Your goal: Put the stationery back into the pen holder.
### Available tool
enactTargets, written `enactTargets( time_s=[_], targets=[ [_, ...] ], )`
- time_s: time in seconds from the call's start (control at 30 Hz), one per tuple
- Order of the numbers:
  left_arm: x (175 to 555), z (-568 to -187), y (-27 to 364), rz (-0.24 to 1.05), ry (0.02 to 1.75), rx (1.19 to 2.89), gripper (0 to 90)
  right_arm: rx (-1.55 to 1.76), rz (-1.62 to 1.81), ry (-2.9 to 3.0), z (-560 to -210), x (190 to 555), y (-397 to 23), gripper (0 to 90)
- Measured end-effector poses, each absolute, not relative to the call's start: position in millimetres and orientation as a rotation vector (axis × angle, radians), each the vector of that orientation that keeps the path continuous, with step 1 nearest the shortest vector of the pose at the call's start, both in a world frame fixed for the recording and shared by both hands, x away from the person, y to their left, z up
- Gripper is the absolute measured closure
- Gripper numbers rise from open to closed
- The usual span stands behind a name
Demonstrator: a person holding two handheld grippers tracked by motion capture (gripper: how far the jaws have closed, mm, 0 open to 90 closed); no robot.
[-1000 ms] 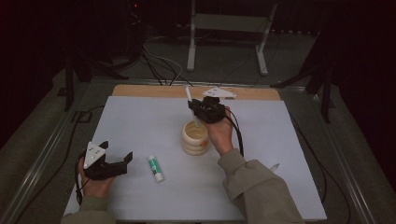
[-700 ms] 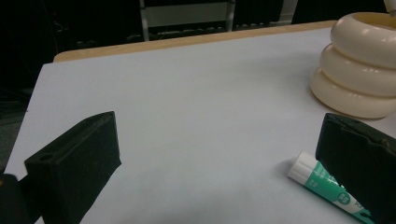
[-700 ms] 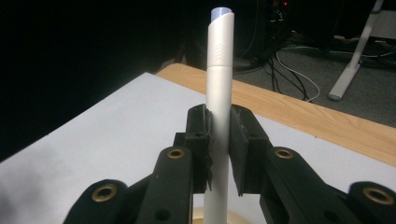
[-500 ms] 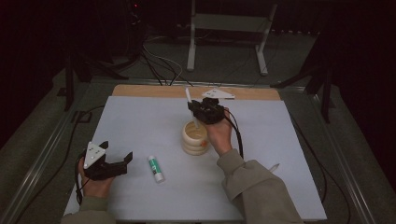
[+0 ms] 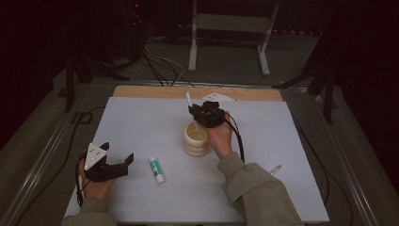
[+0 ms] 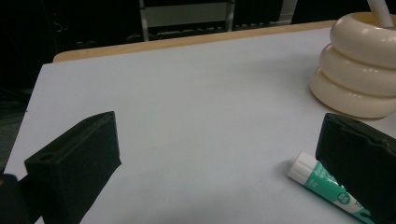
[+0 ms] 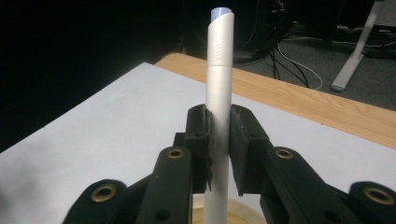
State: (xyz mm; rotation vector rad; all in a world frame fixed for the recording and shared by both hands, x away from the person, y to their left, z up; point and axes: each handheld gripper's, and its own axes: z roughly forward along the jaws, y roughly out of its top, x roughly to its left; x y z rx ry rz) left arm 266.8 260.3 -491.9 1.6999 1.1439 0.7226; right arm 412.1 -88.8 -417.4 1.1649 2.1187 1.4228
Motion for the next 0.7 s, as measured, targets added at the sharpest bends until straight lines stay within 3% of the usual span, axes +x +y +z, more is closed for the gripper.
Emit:
enactTargets(
  time_s=[0.7],
  targets=[
    [266.9, -492.2, 260.0, 0.721, 1.142, 1.704, 0.4, 1.146, 1.400, 2.153, -424.7, 405.5, -89.6, 78.5]
  ],
)
